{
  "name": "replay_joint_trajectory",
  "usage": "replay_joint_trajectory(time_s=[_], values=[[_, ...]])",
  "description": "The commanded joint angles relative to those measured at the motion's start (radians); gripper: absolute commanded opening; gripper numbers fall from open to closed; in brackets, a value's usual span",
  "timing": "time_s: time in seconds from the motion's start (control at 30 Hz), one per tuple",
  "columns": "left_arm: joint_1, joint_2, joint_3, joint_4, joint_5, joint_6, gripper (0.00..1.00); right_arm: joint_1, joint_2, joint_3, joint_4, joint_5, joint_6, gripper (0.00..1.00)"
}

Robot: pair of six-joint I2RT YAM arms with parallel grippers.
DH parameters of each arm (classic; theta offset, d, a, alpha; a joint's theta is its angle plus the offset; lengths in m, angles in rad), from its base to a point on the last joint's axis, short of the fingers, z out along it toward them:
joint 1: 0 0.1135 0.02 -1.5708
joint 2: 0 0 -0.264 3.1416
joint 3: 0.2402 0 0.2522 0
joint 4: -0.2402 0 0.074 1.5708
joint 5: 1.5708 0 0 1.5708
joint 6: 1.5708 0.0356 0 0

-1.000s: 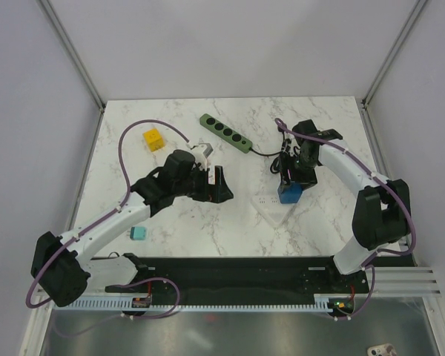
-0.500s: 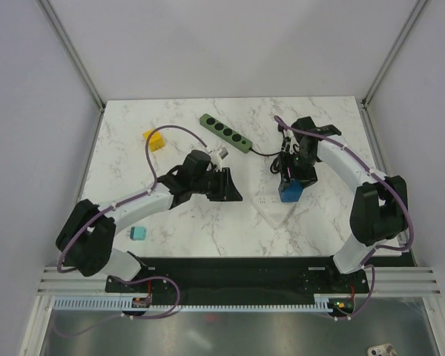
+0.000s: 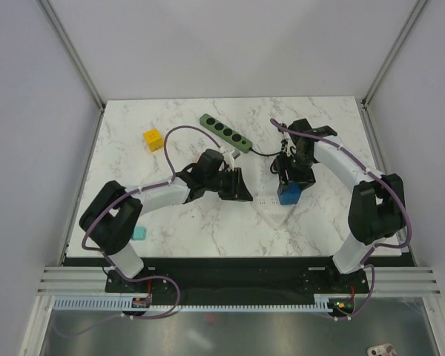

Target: Insert the plug

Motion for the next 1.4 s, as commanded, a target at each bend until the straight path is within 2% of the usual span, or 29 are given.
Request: replay_joint_trajectory(time_s=[0.0, 0.43, 0.7, 1.0, 1.23, 1.37], values=[[-0.004, 0.034, 0.045, 0.058, 0.020, -0.025, 0.38, 0.014, 0.021, -0.017, -0.008, -0.003, -0.008, 0.00], [-0.005, 0.140, 0.052, 0.078, 0.015, -0.025, 0.34, 0.029, 0.061, -0.072, 0.001, 0.022, 0.008, 0.00], [-0.010, 0.163, 0.052, 0.080, 0.008, -0.021, 0.31, 0.039, 0.081, -0.088, -0.017, 0.112, 0.076, 0.00], [-0.018, 0.170, 0.055, 0.084, 0.008, -0.025, 0.31, 0.037, 0.097, -0.138, 0.008, 0.106, 0.107, 0.00], [-0.018, 0.158, 0.052, 0.083, 0.002, -0.025, 0.31, 0.037, 0.110, -0.142, 0.008, 0.186, 0.156, 0.00], [-0.019, 0.160, 0.059, 0.083, -0.003, -0.030, 0.36, 0.037, 0.107, -0.129, -0.011, 0.178, 0.153, 0.00]])
